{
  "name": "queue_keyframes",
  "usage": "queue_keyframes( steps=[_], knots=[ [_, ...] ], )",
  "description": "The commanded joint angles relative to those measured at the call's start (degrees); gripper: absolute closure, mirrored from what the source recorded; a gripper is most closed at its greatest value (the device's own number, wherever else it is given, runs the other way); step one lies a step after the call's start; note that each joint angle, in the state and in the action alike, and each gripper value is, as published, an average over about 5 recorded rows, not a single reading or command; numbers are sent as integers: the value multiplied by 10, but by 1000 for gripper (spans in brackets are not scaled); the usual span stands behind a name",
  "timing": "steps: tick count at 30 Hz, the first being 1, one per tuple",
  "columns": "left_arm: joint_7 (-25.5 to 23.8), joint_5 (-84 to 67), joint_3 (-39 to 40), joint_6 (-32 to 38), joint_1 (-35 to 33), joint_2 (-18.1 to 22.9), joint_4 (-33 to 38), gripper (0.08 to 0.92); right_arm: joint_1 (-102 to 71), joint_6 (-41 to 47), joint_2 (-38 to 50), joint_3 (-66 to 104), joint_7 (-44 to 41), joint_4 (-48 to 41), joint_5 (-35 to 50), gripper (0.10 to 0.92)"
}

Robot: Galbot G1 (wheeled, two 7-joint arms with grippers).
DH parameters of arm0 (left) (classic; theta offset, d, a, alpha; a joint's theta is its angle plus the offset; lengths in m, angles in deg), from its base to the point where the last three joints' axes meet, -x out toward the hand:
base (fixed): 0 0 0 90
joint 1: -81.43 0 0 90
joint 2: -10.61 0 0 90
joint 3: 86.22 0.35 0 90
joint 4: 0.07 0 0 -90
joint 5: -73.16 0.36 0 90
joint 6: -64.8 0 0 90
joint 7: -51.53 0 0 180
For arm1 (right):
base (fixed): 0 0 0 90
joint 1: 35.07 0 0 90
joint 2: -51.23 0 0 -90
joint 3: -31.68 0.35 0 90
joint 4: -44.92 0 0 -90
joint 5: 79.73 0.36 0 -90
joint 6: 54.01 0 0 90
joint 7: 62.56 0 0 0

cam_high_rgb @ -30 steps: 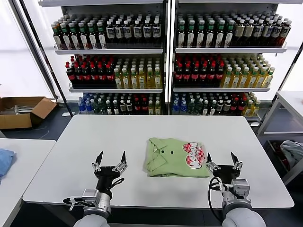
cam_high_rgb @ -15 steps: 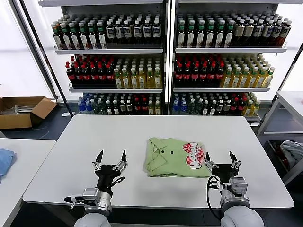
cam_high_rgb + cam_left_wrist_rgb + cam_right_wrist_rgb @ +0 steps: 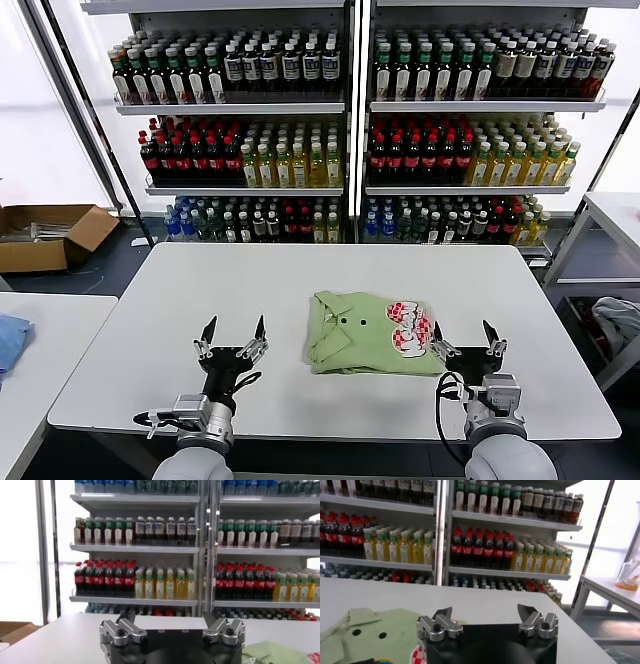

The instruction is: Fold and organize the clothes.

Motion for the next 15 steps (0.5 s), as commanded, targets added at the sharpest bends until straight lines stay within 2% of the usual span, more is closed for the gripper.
queue_keyframes(
  steps=[1, 15],
  knots=[
    [1, -18, -2, -16, 0, 0, 5, 177, 0, 1, -1, -1, -1, -1, -1, 203],
    [-1, -18, 0, -17, -3, 3, 6, 177, -1, 1, 0, 0, -2, 1, -1, 203]
  ],
)
